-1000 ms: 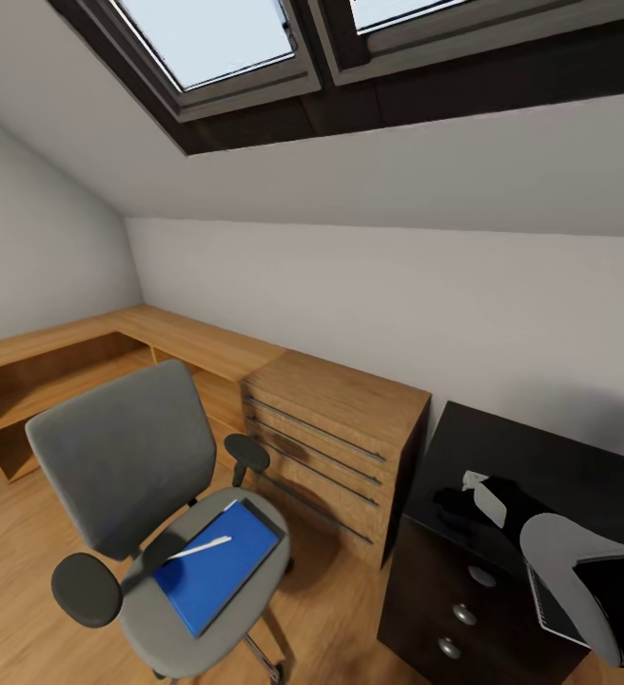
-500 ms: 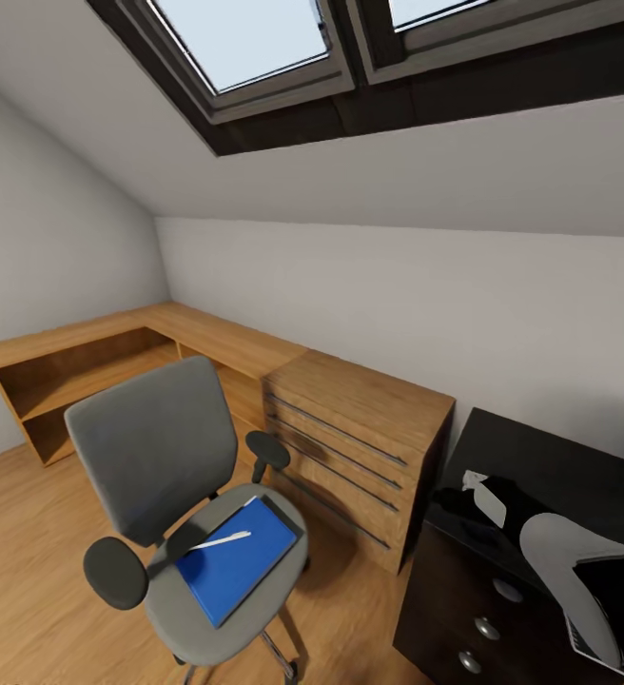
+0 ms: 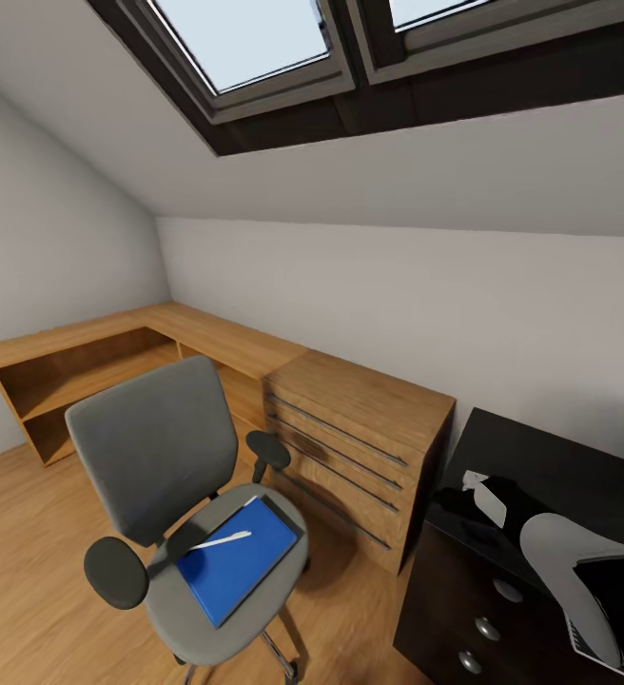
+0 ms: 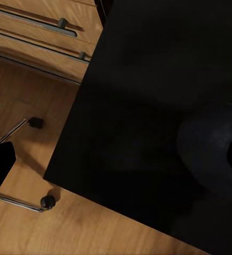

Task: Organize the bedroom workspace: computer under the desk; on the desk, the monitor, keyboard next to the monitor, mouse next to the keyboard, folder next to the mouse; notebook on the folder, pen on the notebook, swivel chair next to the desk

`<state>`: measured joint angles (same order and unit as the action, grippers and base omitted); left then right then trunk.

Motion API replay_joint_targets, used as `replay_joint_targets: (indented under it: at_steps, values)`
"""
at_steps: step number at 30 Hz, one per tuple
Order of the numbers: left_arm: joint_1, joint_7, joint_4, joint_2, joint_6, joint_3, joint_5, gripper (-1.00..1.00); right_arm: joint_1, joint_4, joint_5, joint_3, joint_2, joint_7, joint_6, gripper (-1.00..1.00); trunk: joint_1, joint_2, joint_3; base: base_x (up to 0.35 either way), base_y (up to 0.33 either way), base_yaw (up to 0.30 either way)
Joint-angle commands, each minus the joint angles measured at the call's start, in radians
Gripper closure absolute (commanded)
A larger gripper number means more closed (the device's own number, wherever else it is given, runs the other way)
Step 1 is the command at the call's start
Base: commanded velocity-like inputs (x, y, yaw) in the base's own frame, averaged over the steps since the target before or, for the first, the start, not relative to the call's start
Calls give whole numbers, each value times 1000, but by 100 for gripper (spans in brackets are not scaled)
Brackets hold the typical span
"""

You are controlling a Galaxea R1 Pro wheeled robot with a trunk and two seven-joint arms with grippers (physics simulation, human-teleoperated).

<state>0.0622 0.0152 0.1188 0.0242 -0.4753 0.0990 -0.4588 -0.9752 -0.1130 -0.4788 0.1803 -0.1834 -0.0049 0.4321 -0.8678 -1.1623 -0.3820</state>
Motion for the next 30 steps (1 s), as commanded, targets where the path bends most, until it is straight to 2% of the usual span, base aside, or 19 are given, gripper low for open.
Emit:
replay_joint_targets:
  at_steps: [1,30]
  values:
    - [1,2,-1,0,-3,8,-11,-100,0,-2,-8,8,-1,-1,5,-100,0,-1,-1,0,0,2]
    - [1,2,-1,1,-3,8,-10,-100,0,-1,-7,10,1,-1,7,-100,0,-1,-1,0,0,0]
